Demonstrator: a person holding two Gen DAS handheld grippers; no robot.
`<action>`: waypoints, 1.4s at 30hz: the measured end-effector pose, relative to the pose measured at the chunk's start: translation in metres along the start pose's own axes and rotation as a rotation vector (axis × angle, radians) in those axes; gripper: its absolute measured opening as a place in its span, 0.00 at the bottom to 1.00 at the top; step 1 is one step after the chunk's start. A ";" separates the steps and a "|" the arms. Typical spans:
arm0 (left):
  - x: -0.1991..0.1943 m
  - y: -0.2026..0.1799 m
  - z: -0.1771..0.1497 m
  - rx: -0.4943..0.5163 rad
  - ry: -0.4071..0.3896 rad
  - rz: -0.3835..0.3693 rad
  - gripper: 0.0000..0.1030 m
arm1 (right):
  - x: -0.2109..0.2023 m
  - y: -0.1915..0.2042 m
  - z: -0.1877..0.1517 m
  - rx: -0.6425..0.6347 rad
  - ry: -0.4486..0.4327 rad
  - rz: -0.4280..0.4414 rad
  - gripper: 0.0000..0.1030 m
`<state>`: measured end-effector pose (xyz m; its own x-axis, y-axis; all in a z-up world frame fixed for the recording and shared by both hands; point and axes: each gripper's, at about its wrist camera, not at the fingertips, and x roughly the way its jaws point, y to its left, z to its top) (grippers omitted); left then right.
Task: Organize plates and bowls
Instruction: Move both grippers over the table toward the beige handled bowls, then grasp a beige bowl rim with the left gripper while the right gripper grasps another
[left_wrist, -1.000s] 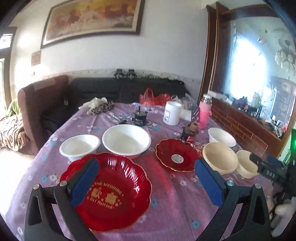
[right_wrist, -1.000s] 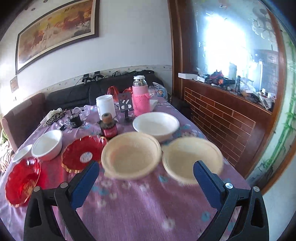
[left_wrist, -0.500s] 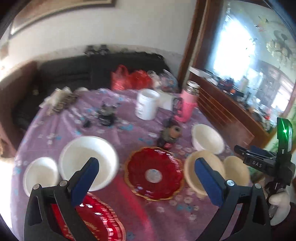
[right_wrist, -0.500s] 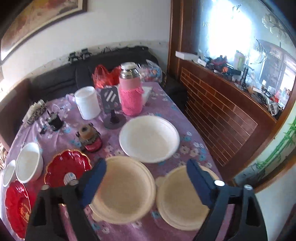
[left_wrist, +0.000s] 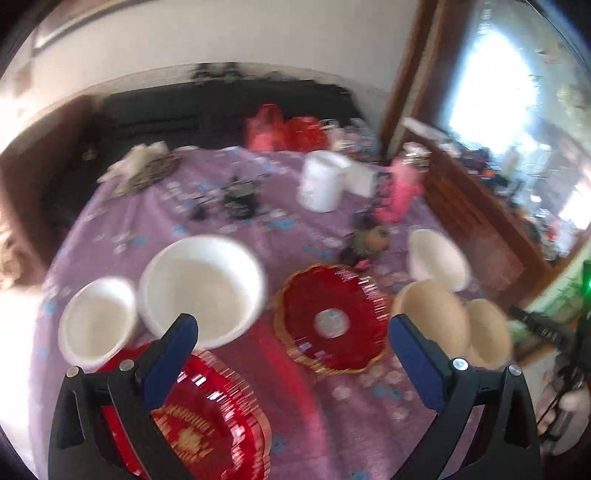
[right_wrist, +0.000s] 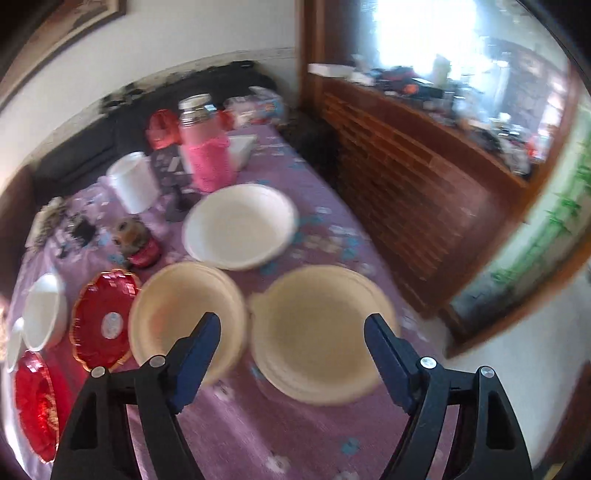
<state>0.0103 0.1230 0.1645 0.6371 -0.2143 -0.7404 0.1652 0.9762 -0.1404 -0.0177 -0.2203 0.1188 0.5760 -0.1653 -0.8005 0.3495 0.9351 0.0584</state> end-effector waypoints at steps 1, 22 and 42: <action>-0.003 0.001 -0.005 -0.008 0.002 0.047 1.00 | 0.011 0.004 0.005 -0.032 0.002 0.032 0.81; 0.089 -0.099 -0.037 -0.078 0.288 -0.208 0.63 | 0.019 -0.007 0.006 -0.174 0.103 0.138 0.81; 0.143 -0.126 -0.055 -0.195 0.325 -0.128 0.64 | 0.123 0.055 0.035 -0.498 0.298 0.249 0.57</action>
<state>0.0387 -0.0289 0.0403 0.3445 -0.3436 -0.8737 0.0615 0.9369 -0.3443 0.0982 -0.2003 0.0445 0.3402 0.1038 -0.9346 -0.1959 0.9799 0.0375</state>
